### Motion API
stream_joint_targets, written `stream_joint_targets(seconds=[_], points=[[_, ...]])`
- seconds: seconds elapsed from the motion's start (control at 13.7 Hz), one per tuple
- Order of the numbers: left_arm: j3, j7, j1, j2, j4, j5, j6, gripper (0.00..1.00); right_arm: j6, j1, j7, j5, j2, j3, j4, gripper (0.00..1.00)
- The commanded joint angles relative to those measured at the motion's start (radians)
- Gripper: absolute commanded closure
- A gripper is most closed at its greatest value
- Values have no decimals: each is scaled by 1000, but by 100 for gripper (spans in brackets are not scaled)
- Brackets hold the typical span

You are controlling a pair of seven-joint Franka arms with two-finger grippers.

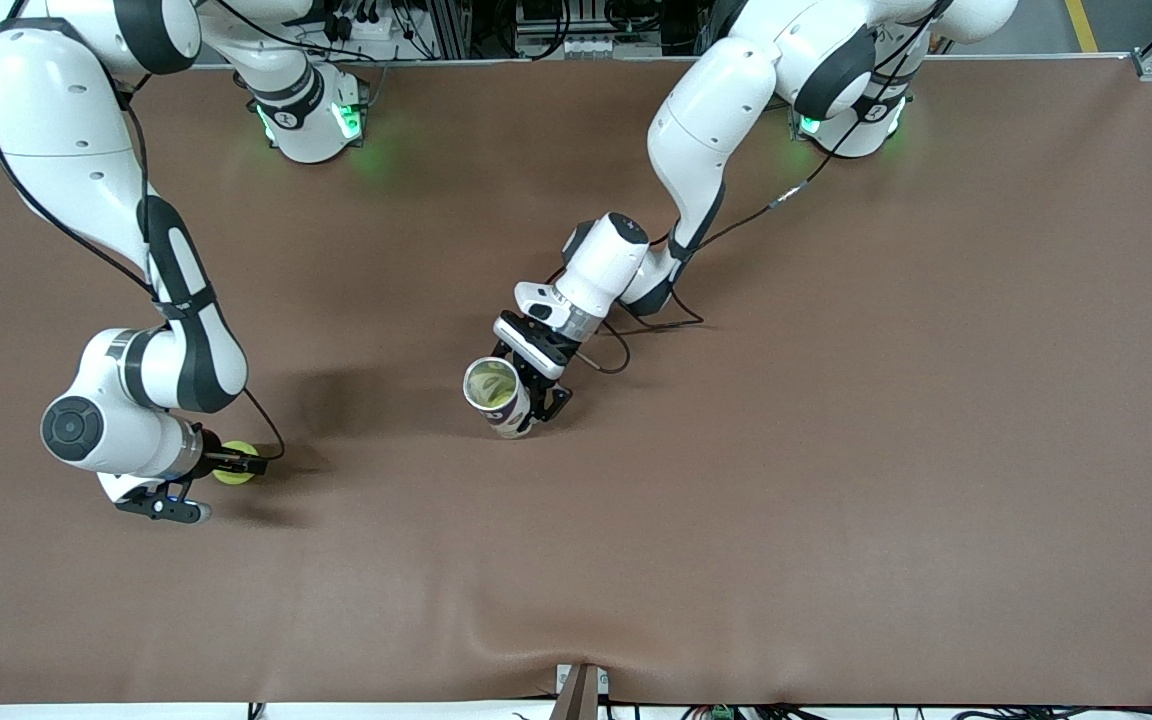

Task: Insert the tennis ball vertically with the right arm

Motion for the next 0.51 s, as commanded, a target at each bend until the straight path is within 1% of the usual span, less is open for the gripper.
stream_joint_targets(seconds=[0.0, 0.15, 0.37, 0.44], points=[[11, 3, -10, 10, 19, -6, 13, 24, -16, -10, -2, -1, -6, 15, 20, 43], [11, 3, -10, 10, 19, -6, 13, 23, -68, 2, 38, 5, -41, 23, 26, 43], [11, 3, -10, 10, 19, -6, 13, 22, -242, 63, 209, 6, -115, 43, 64, 42], [11, 3, -10, 10, 19, -6, 13, 20, -310, 80, 290, 14, -125, 66, 91, 42]])
